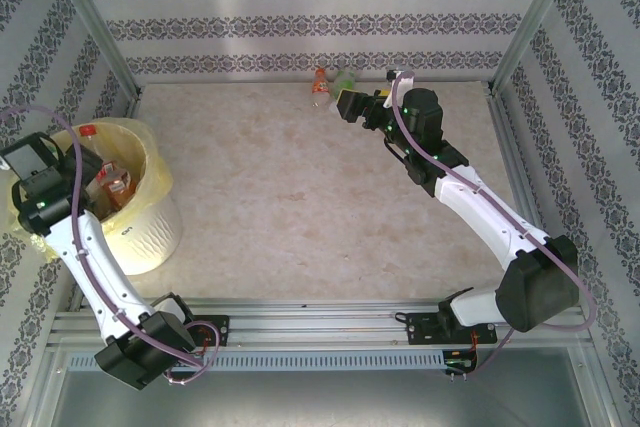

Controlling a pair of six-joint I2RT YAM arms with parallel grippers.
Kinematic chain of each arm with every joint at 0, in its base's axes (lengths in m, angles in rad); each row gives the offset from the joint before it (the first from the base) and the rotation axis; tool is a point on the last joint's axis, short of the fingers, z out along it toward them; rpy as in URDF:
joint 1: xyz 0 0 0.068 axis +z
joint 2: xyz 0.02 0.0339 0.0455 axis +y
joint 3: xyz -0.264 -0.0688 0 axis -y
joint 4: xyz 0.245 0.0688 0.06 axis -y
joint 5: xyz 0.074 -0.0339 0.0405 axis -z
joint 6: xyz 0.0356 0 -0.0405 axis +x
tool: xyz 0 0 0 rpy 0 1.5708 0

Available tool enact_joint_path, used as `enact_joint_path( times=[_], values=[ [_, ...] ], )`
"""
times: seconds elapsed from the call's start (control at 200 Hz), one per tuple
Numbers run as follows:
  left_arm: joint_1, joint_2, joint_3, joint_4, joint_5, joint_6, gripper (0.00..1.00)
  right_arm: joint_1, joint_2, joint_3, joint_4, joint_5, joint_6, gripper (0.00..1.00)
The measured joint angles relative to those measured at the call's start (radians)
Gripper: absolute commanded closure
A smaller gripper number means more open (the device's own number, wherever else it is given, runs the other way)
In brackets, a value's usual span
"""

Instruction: Put the plastic bottles in the bin

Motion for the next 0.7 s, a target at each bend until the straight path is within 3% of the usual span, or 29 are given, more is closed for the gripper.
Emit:
enact_joint_path(
  times=[0.13,0.25,0.445,0.7],
  values=[
    [0.001,0.107,0.202,-0.051,-0.017,0.002,0.08,0.000,0.000,0.001,-0.013,0.000,0.003,0.02],
    [0.003,0.211,0.287,-0.062,-0.012,-0.005,0.10,0.000,0.000,0.004,-0.022,0.000,0.003,0.02],
    [0.007,0.318,0.292,-0.096,0.013,-0.029,0.10,0.000,0.000,0.006,-0.033,0.001,0.003,0.02],
    [-0.016,0.239,0.238,-0.099,0.067,-0.044,0.00,0.000,0.005,0.020,-0.043,0.001,0.011,0.02]
  ],
)
